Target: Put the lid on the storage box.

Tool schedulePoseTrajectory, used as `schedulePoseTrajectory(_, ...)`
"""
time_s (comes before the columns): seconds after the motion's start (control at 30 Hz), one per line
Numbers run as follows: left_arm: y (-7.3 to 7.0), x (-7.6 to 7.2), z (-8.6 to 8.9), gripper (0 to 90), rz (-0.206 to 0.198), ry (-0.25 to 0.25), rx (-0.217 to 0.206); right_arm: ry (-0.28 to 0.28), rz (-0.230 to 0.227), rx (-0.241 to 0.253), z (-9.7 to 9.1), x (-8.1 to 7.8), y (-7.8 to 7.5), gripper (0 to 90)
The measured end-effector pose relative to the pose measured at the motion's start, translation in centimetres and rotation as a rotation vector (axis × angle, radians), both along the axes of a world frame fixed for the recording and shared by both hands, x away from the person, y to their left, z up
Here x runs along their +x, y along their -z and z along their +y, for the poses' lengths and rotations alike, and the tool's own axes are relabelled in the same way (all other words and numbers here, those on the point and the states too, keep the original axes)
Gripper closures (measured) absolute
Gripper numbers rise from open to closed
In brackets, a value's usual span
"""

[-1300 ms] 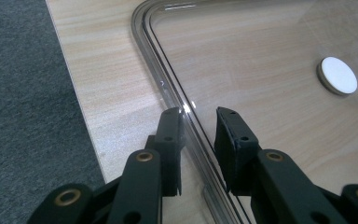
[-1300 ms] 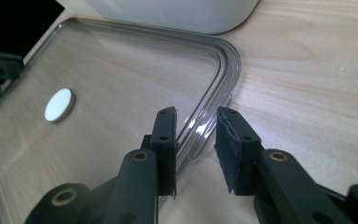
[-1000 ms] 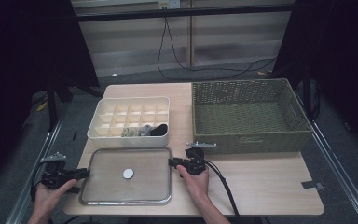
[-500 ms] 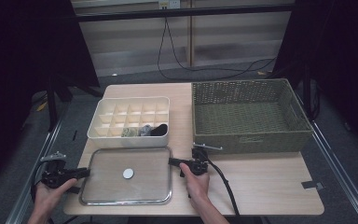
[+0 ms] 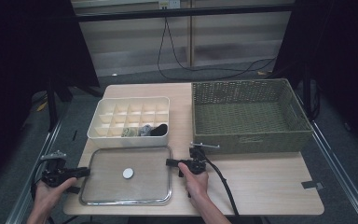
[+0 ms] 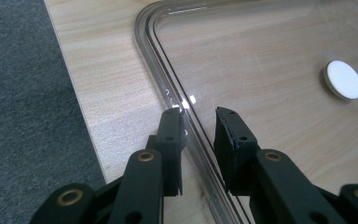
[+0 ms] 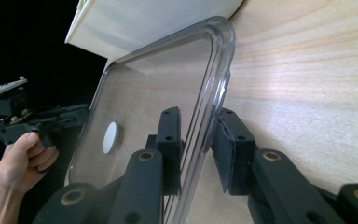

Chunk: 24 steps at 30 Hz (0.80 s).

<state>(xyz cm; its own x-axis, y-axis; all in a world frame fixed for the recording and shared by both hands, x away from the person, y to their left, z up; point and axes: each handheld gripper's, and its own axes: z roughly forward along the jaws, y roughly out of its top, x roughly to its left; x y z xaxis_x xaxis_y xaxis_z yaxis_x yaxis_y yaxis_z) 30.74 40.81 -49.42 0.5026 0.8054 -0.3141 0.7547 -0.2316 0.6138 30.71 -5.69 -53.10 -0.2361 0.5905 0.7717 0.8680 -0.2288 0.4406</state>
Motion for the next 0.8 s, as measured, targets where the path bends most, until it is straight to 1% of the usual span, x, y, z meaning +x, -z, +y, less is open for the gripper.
schedulePoseTrajectory(0.03, 0.02, 0.01, 0.12, 72.3, -0.005, 0.007, 0.003, -0.004, 0.001, 0.001, 0.04, -0.01, 0.0, 72.3)
schedulePoseTrajectory(0.07, 0.09, 0.01, 0.16, 72.4, -0.001, 0.0, -0.013, -0.014, -0.003, -0.001, 0.12, 0.0, -0.03, 71.4)
schedulePoseTrajectory(0.1, 0.12, 0.04, 0.23, 72.6, 0.0, 0.001, -0.017, -0.03, -0.007, -0.001, 0.21, 0.05, -0.05, 70.7)
schedulePoseTrajectory(0.17, 0.14, 0.07, 0.24, 72.8, 0.001, -0.001, -0.021, -0.043, -0.004, 0.008, 0.36, 0.07, -0.02, 70.2)
schedulePoseTrajectory(0.2, 0.11, 0.08, 0.24, 72.8, 0.0, 0.003, -0.015, -0.05, -0.003, 0.006, 0.44, 0.06, -0.05, 70.0)
schedulePoseTrajectory(0.4, 0.08, 0.14, 0.25, 72.5, 0.002, 0.011, -0.012, -0.053, 0.003, 0.004, 0.4, 0.12, -0.09, 71.7)
schedulePoseTrajectory(0.43, 0.09, 0.1, 0.22, 72.5, -0.004, 0.009, -0.01, -0.049, 0.002, 0.003, 0.36, 0.11, -0.07, 72.5)
schedulePoseTrajectory(0.5, 0.09, 0.0, 0.22, 72.3, 0.0, 0.001, -0.016, -0.052, 0.004, 0.007, 0.28, 0.11, -0.04, 73.4)
schedulePoseTrajectory(0.57, 0.16, -0.06, 0.32, 68.5, -0.004, 0.009, -0.03, -0.051, 0.006, 0.017, 0.11, 0.13, -0.02, 74.8)
schedulePoseTrajectory(0.6, 0.19, -0.14, 0.3, 66.8, -0.002, 0.002, -0.039, -0.048, 0.003, 0.033, 0.01, 0.12, -0.01, 75.6)
schedulePoseTrajectory(0.63, 0.25, -0.17, 0.28, 65.5, -0.003, -0.002, -0.052, -0.049, 0.002, 0.041, -0.09, 0.1, -0.01, 76.0)
schedulePoseTrajectory(0.67, 0.25, -0.16, 0.29, 62.9, 0.0, 0.001, -0.056, -0.052, -0.001, 0.044, -0.13, 0.09, -0.02, 76.2)
schedulePoseTrajectory(0.73, 0.13, -0.08, 0.22, 61.6, 0.002, 0.002, -0.045, -0.054, -0.006, 0.057, -0.21, 0.04, -0.07, 76.7)
schedulePoseTrajectory(0.8, 0.05, 0.0, 0.13, 57.0, 0.01, 0.013, -0.049, -0.053, -0.015, 0.064, -0.26, 0.02, -0.06, 77.1)
